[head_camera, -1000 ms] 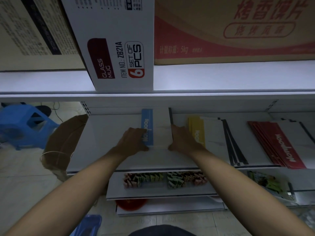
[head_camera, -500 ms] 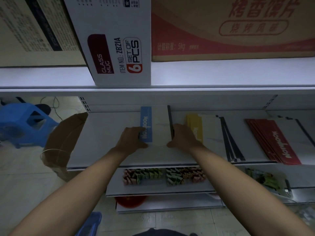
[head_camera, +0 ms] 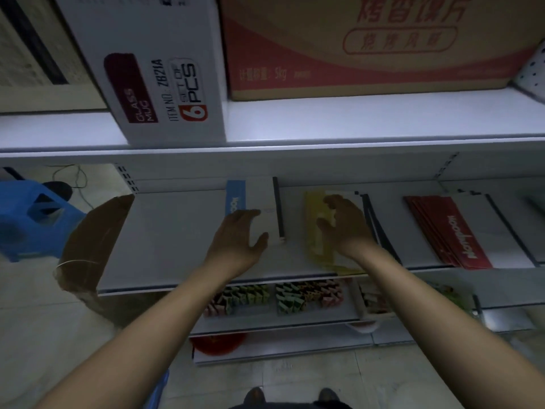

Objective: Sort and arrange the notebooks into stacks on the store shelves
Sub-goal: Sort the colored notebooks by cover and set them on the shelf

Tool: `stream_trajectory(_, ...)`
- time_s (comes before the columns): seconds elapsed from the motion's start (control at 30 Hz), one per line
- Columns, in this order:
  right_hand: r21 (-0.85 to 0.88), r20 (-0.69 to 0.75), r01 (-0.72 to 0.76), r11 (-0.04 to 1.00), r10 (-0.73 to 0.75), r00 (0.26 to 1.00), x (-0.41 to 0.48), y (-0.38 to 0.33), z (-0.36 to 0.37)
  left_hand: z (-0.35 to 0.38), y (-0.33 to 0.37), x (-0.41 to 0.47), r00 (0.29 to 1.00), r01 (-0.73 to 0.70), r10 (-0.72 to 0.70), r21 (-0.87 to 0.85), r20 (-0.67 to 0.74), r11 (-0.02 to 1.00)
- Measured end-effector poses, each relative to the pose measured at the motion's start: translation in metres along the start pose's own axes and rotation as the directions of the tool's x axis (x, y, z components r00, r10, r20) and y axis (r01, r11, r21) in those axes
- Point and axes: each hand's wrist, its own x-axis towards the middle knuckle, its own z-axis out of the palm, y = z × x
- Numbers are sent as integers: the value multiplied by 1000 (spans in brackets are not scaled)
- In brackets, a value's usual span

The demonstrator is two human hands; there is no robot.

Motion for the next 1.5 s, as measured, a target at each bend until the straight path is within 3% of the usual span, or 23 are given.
stream_trajectory(0.07, -49, -94, -83, 995, 78, 993, -1, 32, -23, 19, 39, -3, 997, -64, 68, -86, 46, 994)
stream_trajectory(0.13, -85, -97, -199, 976, 191, 977, 1, 60, -40, 47, 67, 1, 985, -74, 91, -114, 147, 991)
stream_trajectory(0.27, 23, 125, -396, 918, 390, 912, 2, 96, -51, 95, 96, 17, 957, 150, -91, -202, 274, 968)
stream_trajectory(0.47, 183, 248, -451, 874, 403, 881, 17, 110, -54, 120, 126, 49, 891, 454, -398, -419, 218, 787)
stream_trajectory(0.63, 350, 338, -482, 803, 371, 865, 27, 113, -59, 142, 158, 59, 813, 581, -508, -455, 284, 675)
stream_trajectory(0.73, 498, 419, -486, 718, 292, 860, 34, 121, -61, 143, 161, 60, 802, 573, -556, -542, 219, 614)
stream_trajectory(0.9, 594, 422, -308, 743, 38, 906, 32, 128, -68, 135, 147, 59, 785, 552, -566, -701, 253, 451)
stream_trajectory(1.0, 686, 369, -225, 692, -63, 927, 25, 139, -75, 125, 146, 56, 854, 475, -460, -724, 242, 501)
stream_trajectory(1.13, 673, 265, -59, 738, -166, 950, 30, 140, -89, 109, 159, 46, 980, 141, -198, -736, 10, 662)
stream_trajectory(1.27, 662, 258, -82, 745, -123, 958, 29, 132, -74, 120, 150, 42, 985, 65, -155, -655, -81, 753)
stream_trajectory(1.5, 749, 112, -55, 660, -45, 993, 27, 112, -74, 130, 154, 49, 963, 14, -199, -705, -181, 709)
